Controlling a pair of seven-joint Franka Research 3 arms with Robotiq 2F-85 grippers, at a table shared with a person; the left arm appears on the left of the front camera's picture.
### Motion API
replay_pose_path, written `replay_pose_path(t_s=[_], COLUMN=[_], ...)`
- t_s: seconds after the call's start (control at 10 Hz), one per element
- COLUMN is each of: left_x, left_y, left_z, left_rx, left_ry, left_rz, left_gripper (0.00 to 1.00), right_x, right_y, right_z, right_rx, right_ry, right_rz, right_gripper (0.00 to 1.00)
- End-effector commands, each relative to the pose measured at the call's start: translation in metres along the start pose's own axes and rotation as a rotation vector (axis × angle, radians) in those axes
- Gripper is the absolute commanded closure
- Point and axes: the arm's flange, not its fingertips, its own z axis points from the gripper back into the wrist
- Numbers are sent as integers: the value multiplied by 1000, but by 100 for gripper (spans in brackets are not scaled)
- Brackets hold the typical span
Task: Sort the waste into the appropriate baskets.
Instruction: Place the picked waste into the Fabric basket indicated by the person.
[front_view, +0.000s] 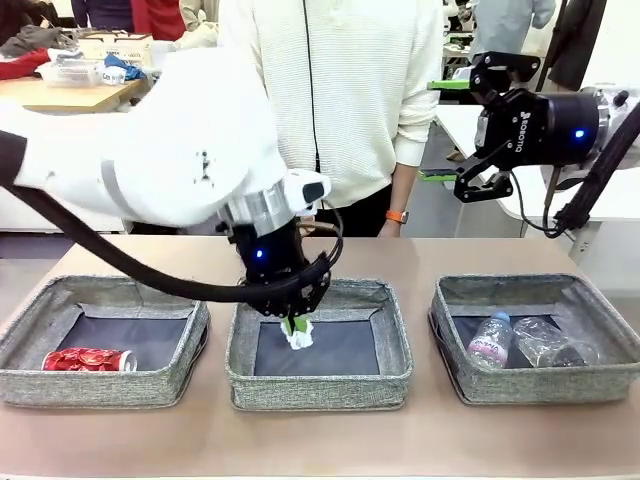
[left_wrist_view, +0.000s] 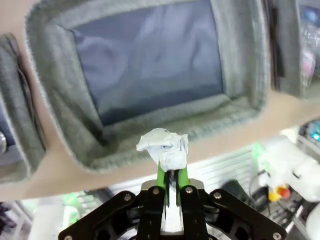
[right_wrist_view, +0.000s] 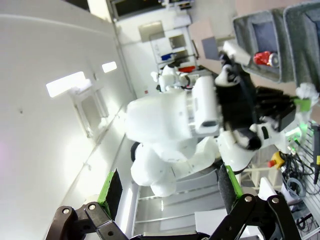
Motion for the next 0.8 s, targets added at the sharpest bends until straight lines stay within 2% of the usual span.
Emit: replay_pose_path(t_s=[0.0,0.4,0.5,0.6,0.7], left_x=[12,18,17,17,18], left_y=[4,5,5,4,4], left_z=[-9,-6,-5,-3,0], left_rx=[43,44,43,48,47], left_ry=[-62,-74,-71,-82,-89], left_rz=[91,93,83,80,79], left_gripper=[92,92,33,34,0], right_x=[0,0,0,0,0], right_y=[2,2,2,2,2], right_z=[-2,-2,-2,-2,-2], right_rx=[19,19,19,19,19], right_ry=[-9,-9,-9,-9,-9], right_rz=[5,5,5,5,5], right_gripper=[0,0,0,0,0])
